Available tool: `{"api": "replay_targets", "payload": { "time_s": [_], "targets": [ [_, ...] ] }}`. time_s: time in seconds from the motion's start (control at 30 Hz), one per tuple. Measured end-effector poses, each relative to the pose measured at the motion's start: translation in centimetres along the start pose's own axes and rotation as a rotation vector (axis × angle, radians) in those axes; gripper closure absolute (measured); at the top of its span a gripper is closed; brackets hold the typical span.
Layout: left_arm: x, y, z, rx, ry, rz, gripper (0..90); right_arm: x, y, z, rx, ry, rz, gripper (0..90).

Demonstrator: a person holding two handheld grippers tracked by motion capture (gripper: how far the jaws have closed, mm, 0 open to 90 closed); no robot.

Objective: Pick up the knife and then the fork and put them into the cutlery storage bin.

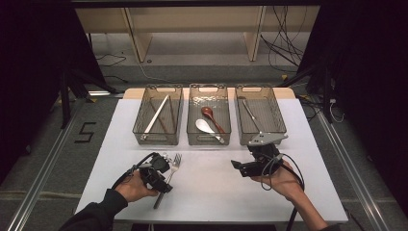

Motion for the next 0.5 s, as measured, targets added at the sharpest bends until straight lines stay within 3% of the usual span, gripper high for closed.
{"api": "replay_targets", "payload": {
  "time_s": [0.3, 0.4, 0.5],
  "targets": [
    [-0.15, 0.02, 0.35, -0.016, 0.014, 0.002, 55.3, 0.02, 0.12, 0.03, -0.004, 0.003, -0.003, 21.2],
    [-0.25, 0.07, 0.33, -0.041, 0.034, 0.020, 60.2, 0.02, 0.20, 0.02, -0.008, 0.002, -0.006, 21.4],
    [-0.29, 0.24, 0.27, -0.034, 0.034, 0.014, 63.5, 0.00, 0.27, 0.03, -0.010, 0.003, -0.008, 21.5]
  ]
}}
Point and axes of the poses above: each handheld gripper's, and its own axes: z roughly forward along the jaws, x roughly out of its underside, y roughly to its left, the point moved 3 cm from there along z, roughly forward along the jaws, and after that the axes turned 15 degrees about x, right-handed, at the moved point
